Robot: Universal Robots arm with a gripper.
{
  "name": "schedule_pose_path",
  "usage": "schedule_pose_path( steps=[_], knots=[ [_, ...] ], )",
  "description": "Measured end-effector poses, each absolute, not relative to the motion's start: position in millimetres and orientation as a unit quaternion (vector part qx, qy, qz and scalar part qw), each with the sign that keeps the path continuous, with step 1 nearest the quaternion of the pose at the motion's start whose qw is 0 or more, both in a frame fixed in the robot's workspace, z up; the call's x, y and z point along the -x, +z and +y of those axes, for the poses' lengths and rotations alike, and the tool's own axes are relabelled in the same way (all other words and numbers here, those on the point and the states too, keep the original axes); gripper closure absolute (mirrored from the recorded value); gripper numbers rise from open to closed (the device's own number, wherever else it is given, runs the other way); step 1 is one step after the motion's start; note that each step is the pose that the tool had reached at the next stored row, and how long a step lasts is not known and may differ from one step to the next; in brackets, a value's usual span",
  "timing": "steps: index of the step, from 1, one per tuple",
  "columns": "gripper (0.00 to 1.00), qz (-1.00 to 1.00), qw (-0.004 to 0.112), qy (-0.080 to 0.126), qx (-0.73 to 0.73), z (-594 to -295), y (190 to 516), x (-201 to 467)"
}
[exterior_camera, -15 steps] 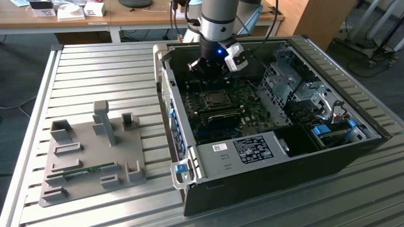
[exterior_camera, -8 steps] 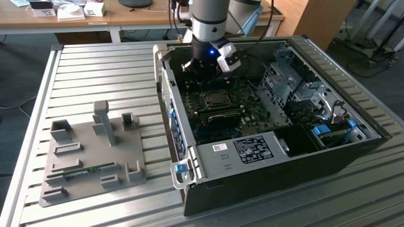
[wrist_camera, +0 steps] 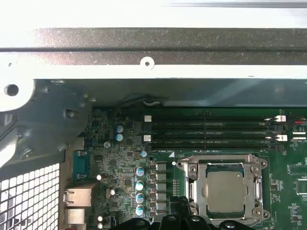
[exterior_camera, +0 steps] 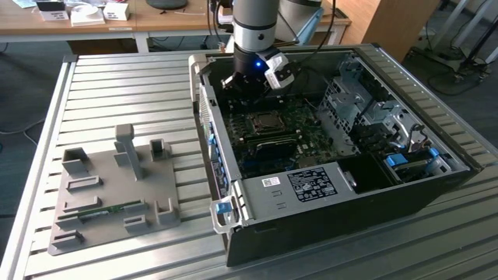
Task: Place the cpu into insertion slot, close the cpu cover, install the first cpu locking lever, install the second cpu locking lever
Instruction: 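Install the first cpu locking lever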
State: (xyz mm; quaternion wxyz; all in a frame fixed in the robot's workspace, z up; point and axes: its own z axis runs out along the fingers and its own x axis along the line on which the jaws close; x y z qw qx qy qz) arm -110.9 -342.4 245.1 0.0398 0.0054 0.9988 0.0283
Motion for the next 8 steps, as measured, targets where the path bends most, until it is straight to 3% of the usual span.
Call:
schedule_pose_path(
  steps=[8],
  knots=[
    [0.89, 0.999, 0.040, 0.028, -0.005, -342.4, 250.9, 111.0]
  ],
)
